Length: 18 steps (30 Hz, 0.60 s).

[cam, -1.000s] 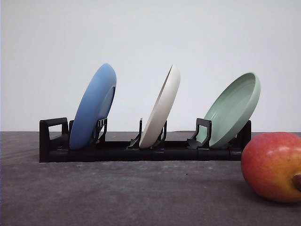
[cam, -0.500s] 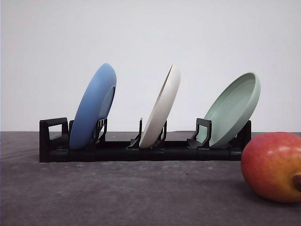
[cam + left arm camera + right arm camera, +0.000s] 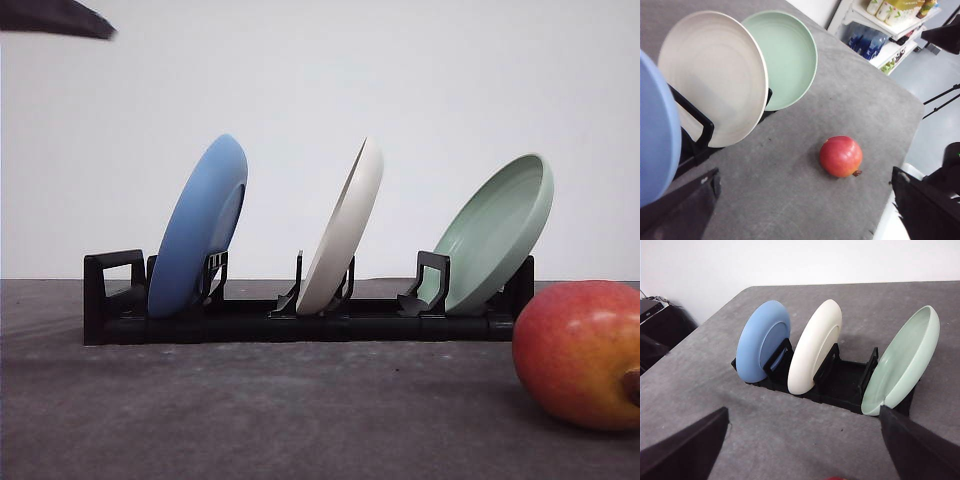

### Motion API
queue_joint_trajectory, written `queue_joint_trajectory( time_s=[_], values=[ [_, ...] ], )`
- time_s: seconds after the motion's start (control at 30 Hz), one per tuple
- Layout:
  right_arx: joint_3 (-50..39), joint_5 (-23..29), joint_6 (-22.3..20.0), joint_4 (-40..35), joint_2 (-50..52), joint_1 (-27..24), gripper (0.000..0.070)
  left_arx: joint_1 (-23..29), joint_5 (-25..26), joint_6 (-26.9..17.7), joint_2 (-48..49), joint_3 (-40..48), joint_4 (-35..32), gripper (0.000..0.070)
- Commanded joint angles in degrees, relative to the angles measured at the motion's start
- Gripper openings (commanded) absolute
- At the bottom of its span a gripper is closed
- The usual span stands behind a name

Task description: Place pomegranate in white plate

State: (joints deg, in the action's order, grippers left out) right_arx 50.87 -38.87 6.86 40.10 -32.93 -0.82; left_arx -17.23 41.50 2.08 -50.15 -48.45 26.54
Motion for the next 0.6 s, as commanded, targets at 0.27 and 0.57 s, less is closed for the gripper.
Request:
queue_joint_trajectory(
  time_s=[0.27, 0.57],
  values=[
    [0.9, -0.2, 0.8, -0.2, -0.3, -0.1, 0.0614, -11.9, -14.0, 2.1, -18.4, -12.9, -0.3, 0.0673],
    [0.9, -0.2, 0.8, -0.2, -0.3, -0.1, 0.0614, -19.8, -24.6, 2.1, -39.8, -34.4, 4.2, 0.0673]
  ],
)
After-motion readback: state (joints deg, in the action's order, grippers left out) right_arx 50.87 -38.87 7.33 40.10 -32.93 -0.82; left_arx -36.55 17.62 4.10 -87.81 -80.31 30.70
